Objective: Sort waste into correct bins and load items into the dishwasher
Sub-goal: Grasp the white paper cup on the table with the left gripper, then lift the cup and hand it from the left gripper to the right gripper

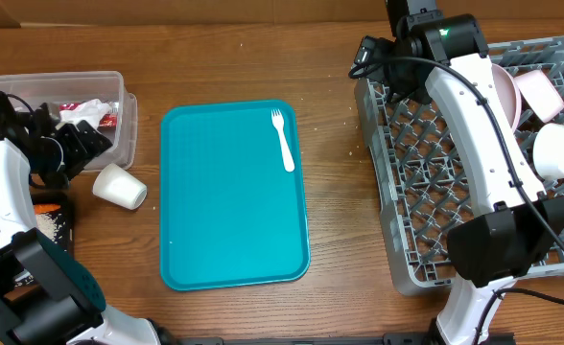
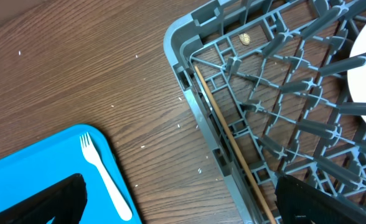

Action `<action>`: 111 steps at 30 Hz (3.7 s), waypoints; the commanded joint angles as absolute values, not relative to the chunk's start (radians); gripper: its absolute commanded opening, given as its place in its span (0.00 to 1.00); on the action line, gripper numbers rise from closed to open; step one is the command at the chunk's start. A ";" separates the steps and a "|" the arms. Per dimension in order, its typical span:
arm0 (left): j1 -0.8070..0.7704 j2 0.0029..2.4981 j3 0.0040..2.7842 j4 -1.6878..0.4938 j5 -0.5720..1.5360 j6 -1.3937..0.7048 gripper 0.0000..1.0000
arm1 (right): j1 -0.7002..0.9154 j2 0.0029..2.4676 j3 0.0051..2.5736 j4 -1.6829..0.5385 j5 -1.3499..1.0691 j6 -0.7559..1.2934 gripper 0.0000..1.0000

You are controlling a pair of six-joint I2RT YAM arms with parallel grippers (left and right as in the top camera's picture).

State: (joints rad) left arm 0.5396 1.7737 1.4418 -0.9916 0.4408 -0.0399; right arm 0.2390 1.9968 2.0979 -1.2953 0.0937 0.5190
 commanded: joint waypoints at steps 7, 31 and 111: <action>0.645 1.782 1.411 -0.970 0.400 0.161 1.00 | 0.240 1.994 2.100 -1.292 0.104 0.512 1.00; 0.580 1.948 1.330 -1.001 0.574 0.506 1.00 | 0.240 1.994 2.100 -1.292 0.104 0.512 1.00; 0.205 1.789 1.892 -1.554 1.580 0.167 0.04 | 0.178 1.994 2.100 -0.984 -1.356 0.527 1.00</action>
